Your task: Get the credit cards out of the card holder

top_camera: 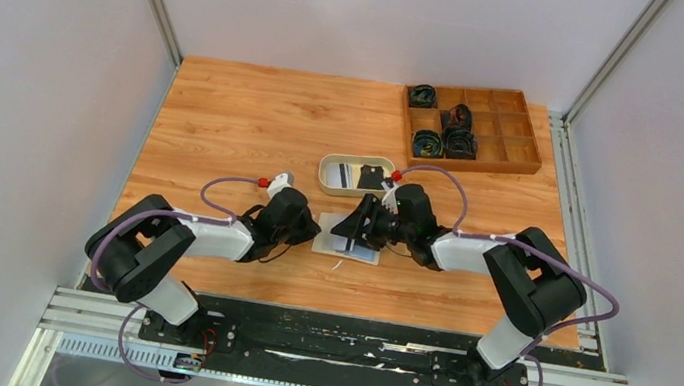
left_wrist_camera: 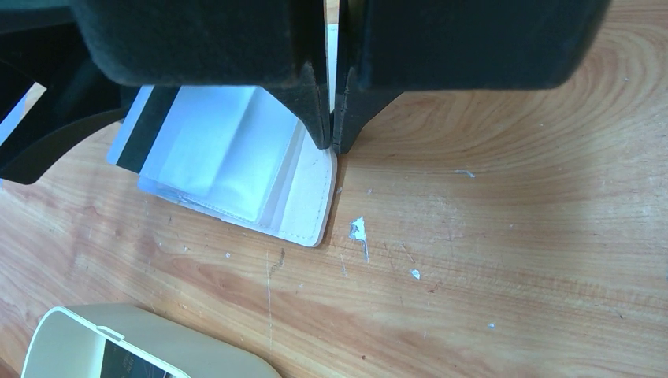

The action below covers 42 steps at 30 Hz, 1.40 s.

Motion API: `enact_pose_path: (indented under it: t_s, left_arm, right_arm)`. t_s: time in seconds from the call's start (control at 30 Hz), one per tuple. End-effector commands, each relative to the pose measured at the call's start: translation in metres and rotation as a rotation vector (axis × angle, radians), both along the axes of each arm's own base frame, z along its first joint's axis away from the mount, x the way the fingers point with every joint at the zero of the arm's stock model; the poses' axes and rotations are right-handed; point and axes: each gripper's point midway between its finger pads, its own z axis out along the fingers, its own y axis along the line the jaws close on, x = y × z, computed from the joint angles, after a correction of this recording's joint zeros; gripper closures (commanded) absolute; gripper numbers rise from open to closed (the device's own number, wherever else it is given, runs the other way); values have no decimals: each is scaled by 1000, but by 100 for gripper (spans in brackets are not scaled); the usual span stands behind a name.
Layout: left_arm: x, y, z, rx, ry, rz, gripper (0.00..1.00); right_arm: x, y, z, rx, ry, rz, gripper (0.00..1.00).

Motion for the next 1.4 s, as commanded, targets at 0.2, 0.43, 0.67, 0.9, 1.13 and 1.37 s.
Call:
enact_pose_path:
  t_s: [0.2,0.43,0.67,0.9,1.13,1.37]
  left_arm:
    - [-35,31,-48,154,164,-9,100]
    - [-35,31,-48,153,162,-12,100]
    - [-34,30,-45,151,148,-23,100]
    - [-33,24,-36,125,123,-51,100]
    - [-33,23,-27,117,92,-77,100]
    - [-31,20,-24,119,82,-96,100]
  right_arm:
    - [-10,-56,-47,-177,39,-52,85]
    - [-14,-101,-45,-333,-8,-53,100]
    - [17,-104,16,-424,-166,86,100]
    - [74,-61,49,-409,-168,258,100]
    - [130,-17,46,-374,-188,297,100]
    - [159,18,32,-373,-221,314,100]
